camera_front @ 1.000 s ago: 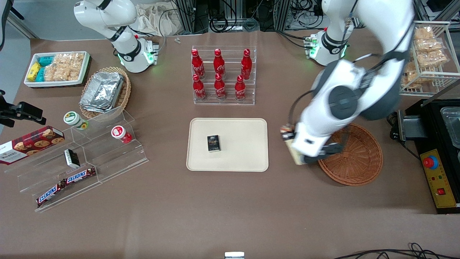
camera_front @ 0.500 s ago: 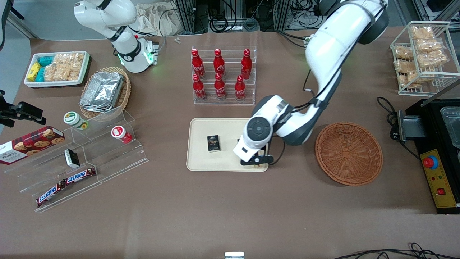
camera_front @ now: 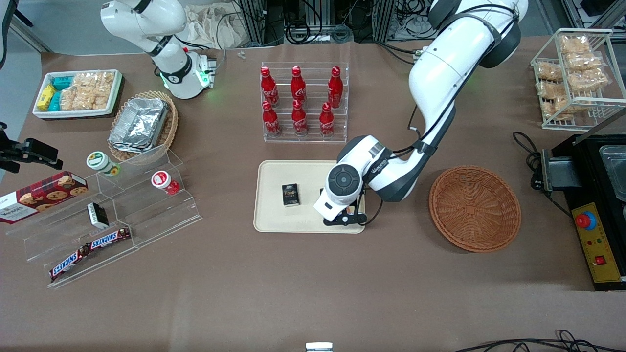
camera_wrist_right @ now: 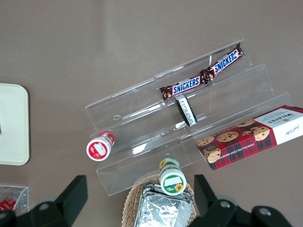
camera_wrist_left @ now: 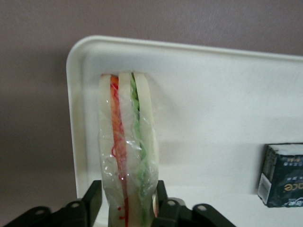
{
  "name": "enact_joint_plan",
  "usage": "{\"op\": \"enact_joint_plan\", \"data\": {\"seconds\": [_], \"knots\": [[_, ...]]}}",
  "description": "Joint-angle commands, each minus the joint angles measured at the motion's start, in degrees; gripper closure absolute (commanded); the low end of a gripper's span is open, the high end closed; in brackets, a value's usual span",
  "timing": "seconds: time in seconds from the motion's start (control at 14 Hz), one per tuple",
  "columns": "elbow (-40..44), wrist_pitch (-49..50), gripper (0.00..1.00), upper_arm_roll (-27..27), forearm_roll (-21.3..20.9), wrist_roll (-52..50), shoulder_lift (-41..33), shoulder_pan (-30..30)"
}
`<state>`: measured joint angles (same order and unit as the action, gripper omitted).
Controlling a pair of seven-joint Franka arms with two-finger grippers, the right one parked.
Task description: Place sandwich from basket to tray
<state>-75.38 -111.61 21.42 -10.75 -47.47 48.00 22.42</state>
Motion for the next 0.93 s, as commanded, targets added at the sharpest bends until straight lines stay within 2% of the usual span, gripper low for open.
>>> {"op": "enact_joint_plan", "data": {"seconds": [0.0,0.29,0.5,0.57,0.71,0.86], "knots": [[0.76,1.66,0.00,-0.32,-0.15,-0.42,-3.86,-2.71],[-0.73,5.60,0.00,0.03,0.29,-1.39,-11.94,-10.18],[-2.92,10.36,0.00,0.56,2.31,-0.69,-17.83,-15.55],[-6.24,10.19,0.00,0.56,2.31,0.79,-20.90,-17.31],[-15.63,9.40,0.00,-0.66,2.83,11.03,-27.83,-18.99],[-22.94,6.60,0.00,-6.10,4.85,18.87,-34.61,-18.29]]}}
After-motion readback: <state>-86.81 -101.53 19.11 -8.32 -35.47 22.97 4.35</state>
